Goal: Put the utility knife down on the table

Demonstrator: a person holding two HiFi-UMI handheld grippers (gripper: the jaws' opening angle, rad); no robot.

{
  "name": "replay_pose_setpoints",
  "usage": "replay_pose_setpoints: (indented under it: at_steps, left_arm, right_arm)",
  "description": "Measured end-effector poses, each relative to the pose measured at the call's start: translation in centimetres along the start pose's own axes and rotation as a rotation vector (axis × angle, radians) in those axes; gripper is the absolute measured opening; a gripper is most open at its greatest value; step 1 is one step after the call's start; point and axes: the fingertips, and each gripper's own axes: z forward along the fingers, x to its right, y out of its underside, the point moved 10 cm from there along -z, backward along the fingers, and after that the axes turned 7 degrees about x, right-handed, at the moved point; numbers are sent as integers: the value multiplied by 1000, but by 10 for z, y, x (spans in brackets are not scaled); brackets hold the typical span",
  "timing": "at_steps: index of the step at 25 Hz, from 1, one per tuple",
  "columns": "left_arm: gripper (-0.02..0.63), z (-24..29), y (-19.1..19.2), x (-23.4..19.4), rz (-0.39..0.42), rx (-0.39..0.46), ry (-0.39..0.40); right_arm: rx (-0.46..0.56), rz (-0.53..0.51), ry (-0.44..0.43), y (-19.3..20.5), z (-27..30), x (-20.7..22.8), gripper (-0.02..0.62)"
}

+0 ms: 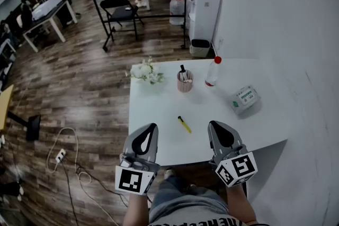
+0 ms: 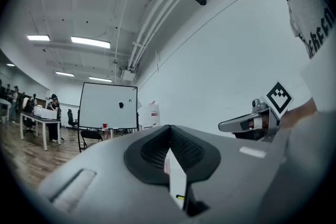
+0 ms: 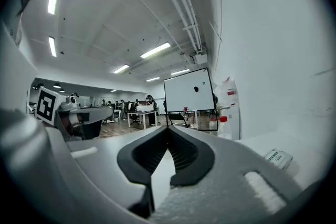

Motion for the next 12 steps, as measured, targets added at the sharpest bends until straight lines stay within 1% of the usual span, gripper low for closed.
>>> replay_pose_setpoints:
  at_steps: [12]
  left_arm:
    - [12,-3,-7,14,4,6,-10]
  right_arm:
    - [30,-8,-11,-10,-15,0,2]
